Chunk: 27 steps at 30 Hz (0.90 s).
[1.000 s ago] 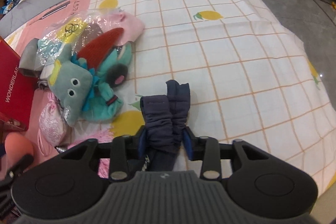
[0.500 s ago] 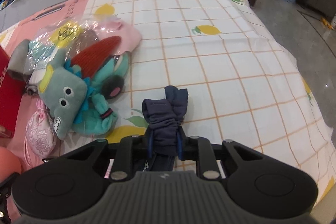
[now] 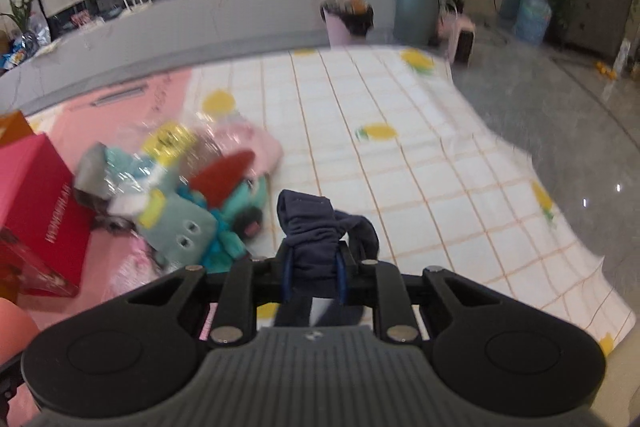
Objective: Organize soft objects
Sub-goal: 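Carry the sponge ball and navy cloth over the orange box with both tools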
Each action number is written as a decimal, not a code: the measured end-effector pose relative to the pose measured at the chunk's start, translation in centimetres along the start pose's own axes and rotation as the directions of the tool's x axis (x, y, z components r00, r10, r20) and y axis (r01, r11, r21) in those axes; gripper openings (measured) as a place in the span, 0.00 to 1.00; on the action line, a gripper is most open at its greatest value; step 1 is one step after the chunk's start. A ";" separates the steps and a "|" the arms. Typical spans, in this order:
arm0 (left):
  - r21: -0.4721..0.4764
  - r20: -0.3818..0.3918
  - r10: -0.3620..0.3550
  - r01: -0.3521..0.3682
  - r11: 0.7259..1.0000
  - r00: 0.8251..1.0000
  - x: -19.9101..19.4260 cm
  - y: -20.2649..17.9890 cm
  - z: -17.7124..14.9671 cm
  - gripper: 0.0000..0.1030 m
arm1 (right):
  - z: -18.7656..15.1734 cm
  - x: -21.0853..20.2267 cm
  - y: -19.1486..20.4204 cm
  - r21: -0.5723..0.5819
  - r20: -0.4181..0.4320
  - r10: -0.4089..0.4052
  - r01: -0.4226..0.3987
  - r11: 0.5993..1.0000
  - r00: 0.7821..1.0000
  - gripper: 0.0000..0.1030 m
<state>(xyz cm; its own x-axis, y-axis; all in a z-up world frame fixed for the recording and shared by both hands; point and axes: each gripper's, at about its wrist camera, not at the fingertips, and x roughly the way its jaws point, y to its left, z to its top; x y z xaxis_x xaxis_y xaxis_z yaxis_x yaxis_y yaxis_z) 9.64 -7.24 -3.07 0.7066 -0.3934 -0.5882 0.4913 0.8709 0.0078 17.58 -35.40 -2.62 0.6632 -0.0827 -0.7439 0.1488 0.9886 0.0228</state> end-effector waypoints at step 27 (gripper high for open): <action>-0.041 0.264 0.320 -0.321 0.946 0.910 -13.0 7.9 7.6 0.53 | 4.2 -21.1 22.3 -0.447 0.478 0.267 -0.030 0.894 0.837 0.18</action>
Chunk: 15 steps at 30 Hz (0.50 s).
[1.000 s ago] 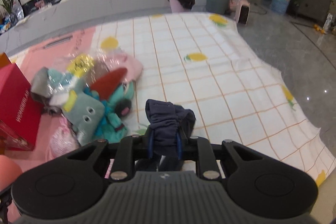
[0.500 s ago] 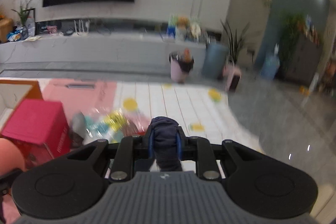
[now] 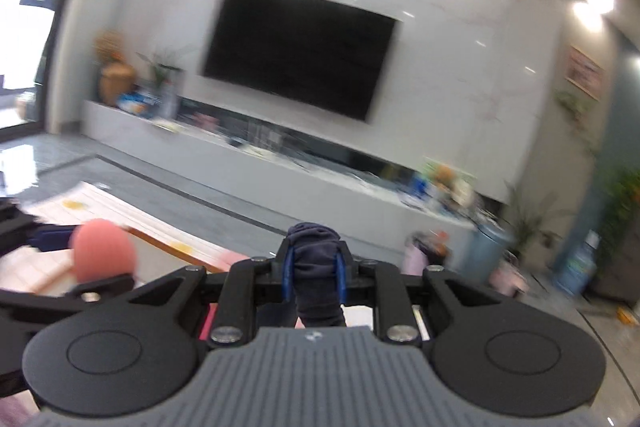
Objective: Organize soft objects
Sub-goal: 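Carry the sponge ball and navy cloth over the orange box with both tools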
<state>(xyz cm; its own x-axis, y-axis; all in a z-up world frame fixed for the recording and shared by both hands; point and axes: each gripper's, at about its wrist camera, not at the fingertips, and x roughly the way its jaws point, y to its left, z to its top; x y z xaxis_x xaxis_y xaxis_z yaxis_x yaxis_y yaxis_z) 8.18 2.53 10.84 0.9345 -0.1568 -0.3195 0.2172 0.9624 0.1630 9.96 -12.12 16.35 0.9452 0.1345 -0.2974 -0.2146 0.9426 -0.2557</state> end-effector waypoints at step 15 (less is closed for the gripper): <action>0.057 -0.238 0.158 -0.149 0.987 0.958 2.5 8.0 -5.5 0.53 | -3.3 5.4 11.5 -0.008 -0.079 0.480 -0.482 0.876 0.874 0.19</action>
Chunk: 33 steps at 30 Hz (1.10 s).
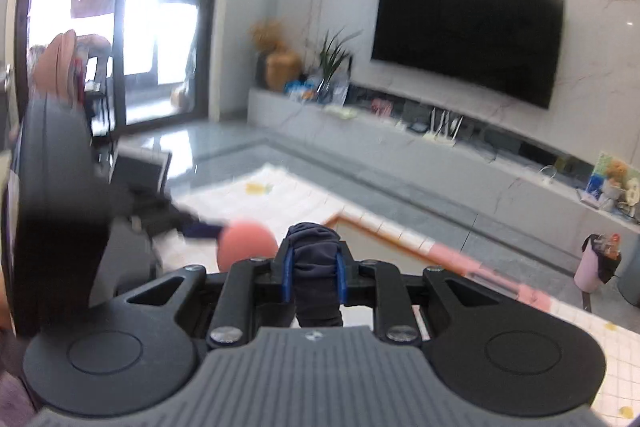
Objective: Organize soft objects
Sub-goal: 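Carry the sponge ball and navy cloth over the orange box with both tools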
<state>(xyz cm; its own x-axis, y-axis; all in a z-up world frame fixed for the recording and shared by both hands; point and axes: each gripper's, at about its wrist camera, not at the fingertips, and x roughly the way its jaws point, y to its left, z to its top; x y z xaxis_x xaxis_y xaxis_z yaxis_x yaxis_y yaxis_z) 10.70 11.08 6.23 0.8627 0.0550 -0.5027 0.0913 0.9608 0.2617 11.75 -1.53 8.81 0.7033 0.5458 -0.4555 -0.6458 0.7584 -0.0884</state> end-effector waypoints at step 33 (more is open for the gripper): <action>0.061 -0.375 -0.022 0.048 0.997 0.927 6.2 1.3 -3.6 0.54 | -7.5 6.1 -3.8 0.384 -0.270 0.304 -0.188 0.904 0.914 0.69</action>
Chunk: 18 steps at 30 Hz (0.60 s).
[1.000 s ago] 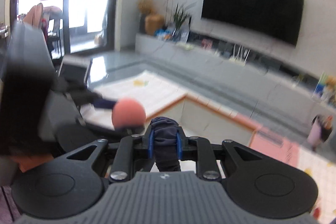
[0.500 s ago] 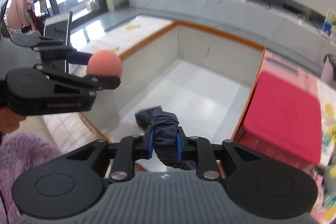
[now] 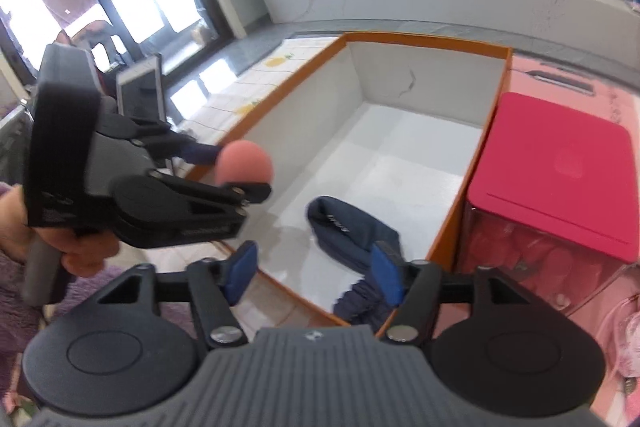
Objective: Organize soft objects
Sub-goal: 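Carry the sponge ball and navy cloth over the orange box with both tools, then open both tools to drop the ball and navy cloth into the orange box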
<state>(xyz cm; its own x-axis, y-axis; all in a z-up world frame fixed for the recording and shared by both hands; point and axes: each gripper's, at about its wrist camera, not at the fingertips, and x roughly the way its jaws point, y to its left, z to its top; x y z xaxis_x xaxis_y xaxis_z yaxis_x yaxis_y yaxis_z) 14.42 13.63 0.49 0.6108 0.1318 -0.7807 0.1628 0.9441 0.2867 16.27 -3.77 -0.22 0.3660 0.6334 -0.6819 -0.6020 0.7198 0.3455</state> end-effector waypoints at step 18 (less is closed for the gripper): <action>-0.082 -0.093 0.064 -0.072 0.994 0.994 -0.4 -1.0 0.5 0.76 | -0.5 0.0 1.0 -0.058 -0.007 -0.032 0.032 0.998 0.999 0.75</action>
<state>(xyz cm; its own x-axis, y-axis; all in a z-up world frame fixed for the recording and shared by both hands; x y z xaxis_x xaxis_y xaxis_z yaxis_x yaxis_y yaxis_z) 14.44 12.45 0.77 0.5457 0.2197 -0.8087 0.0544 0.9537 0.2958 15.31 -3.22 -0.23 0.3800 0.6080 -0.6971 -0.6300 0.7219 0.2862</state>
